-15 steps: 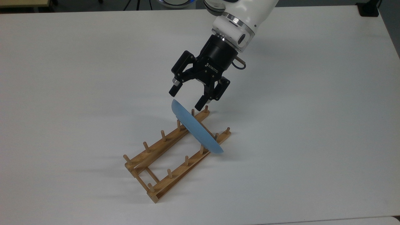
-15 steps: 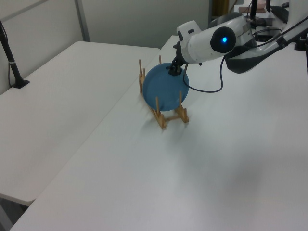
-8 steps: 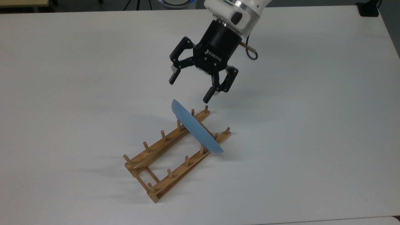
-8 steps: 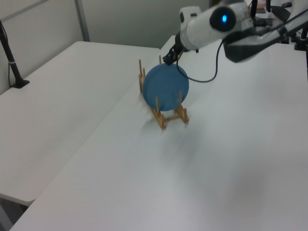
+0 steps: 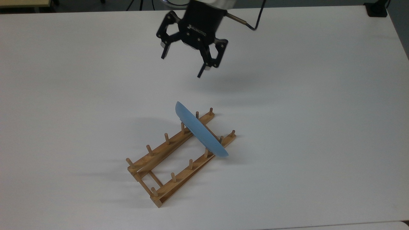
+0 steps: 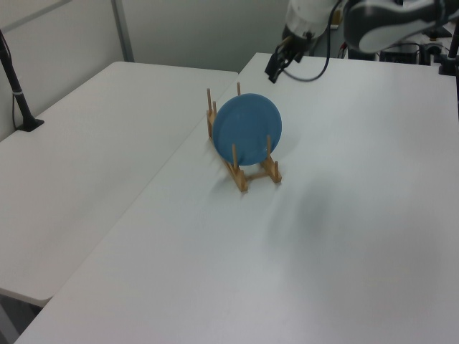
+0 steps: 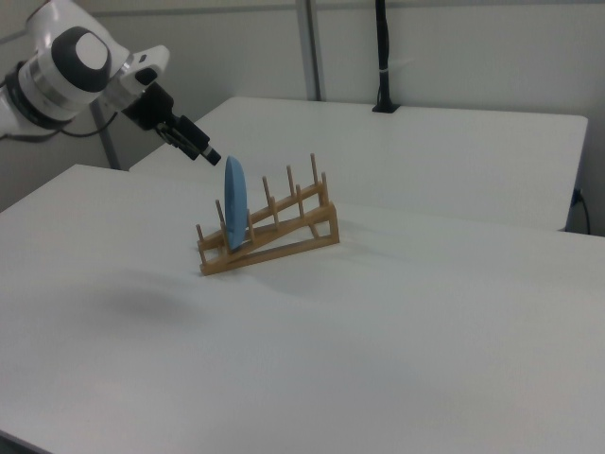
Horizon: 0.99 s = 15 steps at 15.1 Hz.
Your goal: Place plate in plate rack
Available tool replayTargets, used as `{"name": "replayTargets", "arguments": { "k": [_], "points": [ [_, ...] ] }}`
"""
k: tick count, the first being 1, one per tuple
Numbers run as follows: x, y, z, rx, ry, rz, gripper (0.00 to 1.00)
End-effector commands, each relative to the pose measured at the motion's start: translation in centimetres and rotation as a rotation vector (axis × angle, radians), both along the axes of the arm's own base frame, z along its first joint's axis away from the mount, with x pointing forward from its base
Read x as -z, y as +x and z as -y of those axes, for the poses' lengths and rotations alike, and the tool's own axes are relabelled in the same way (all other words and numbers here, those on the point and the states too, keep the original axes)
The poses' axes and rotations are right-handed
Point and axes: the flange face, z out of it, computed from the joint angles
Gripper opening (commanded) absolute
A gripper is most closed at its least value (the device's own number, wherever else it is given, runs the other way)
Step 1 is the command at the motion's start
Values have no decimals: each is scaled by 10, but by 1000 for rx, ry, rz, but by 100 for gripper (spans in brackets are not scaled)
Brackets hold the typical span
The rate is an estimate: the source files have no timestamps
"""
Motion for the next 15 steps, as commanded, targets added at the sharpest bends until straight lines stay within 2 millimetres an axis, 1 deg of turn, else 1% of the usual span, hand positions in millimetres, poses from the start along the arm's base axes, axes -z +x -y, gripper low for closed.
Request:
{"name": "replayTargets", "arguments": {
  "k": [1,3,4,6,7,9,12,13,15],
  "points": [
    [-34,-32,41,78,174,-127,100],
    [-40,-43,66,115,246,-191,100],
    [-42,-48,75,120,267,-219,100],
    [-53,-56,86,101,287,-223,100],
    [-56,-57,93,66,291,-230,100],
    [-58,-58,110,-65,300,-262,100],
    [-59,-58,134,-286,267,-310,100],
    [-59,-59,141,-338,262,-320,100],
    [-61,-61,153,-374,276,-318,100]
  ]
}}
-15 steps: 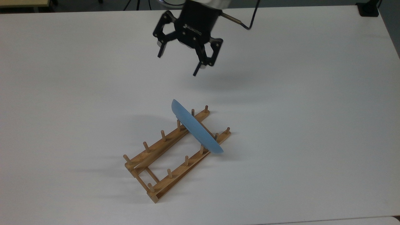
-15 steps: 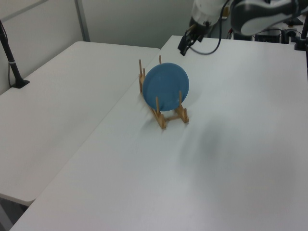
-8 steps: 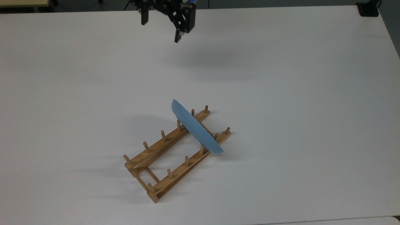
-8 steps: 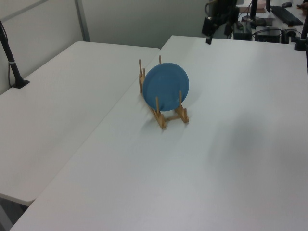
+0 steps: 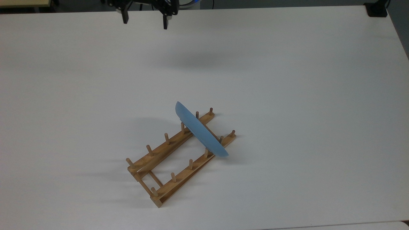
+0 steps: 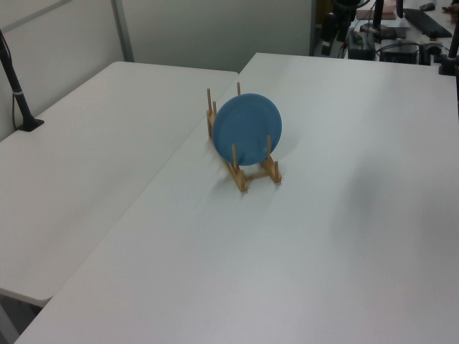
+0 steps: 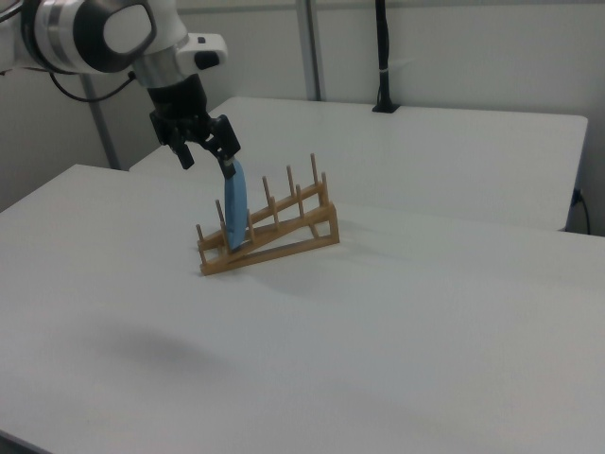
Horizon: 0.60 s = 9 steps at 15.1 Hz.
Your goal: Place plate in plate rack
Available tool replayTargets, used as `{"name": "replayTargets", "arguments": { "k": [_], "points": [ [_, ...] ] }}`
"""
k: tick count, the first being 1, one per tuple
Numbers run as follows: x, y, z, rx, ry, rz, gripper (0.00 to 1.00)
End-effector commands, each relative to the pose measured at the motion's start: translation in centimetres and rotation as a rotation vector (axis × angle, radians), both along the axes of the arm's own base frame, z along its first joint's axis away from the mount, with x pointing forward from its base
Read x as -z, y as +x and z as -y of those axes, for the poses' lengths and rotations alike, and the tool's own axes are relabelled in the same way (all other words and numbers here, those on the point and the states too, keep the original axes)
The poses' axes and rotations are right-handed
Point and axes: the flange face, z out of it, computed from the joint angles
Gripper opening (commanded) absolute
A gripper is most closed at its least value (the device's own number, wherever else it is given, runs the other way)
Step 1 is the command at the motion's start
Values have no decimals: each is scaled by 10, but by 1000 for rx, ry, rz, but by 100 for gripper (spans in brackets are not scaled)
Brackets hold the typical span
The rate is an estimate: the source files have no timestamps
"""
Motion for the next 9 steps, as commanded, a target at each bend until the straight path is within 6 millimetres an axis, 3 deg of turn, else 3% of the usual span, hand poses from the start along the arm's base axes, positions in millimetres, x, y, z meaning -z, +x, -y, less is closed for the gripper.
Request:
{"name": "replayTargets", "arguments": {
  "k": [1,3,9],
  "points": [
    [-7,-14,21,-103,40,-14,100],
    [-16,-17,27,-112,51,-17,100],
    [-15,-15,37,-92,71,-13,100]
  ]
}}
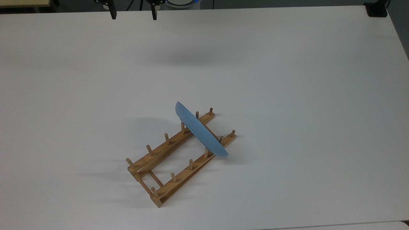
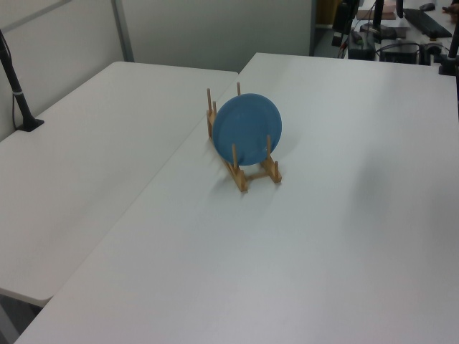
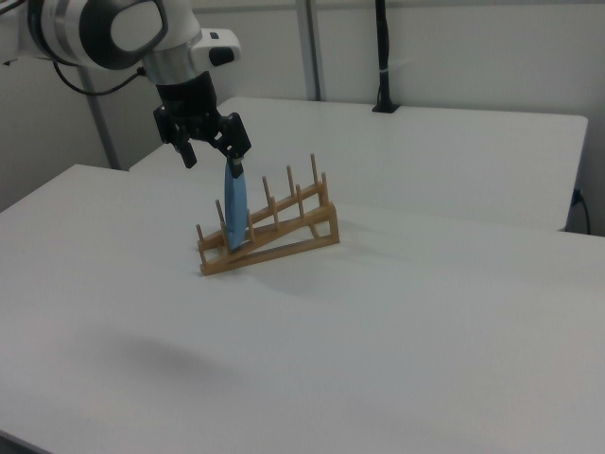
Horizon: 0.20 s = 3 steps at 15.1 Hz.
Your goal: Place plate in plate rack
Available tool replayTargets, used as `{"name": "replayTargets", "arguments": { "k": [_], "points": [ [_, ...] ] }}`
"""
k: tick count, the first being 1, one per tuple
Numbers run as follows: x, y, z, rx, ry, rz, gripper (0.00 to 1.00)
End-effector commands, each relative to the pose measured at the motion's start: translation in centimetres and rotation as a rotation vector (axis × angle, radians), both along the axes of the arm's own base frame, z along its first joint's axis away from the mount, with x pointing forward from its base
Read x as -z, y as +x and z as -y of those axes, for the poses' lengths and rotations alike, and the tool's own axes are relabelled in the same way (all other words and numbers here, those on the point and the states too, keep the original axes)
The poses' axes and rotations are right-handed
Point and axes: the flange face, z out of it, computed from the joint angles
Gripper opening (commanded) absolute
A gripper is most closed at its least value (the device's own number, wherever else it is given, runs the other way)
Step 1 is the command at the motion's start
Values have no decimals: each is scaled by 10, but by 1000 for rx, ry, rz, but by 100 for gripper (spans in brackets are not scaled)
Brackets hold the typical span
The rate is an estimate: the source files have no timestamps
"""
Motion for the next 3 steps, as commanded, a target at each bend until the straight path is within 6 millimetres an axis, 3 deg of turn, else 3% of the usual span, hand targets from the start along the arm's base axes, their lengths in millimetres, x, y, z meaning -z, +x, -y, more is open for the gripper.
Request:
{"name": "replayTargets", "arguments": {
  "k": [1,3],
  "points": [
    [-4,-6,6,-11,31,-10,100],
    [-4,-6,5,-10,30,-12,100]
  ]
}}
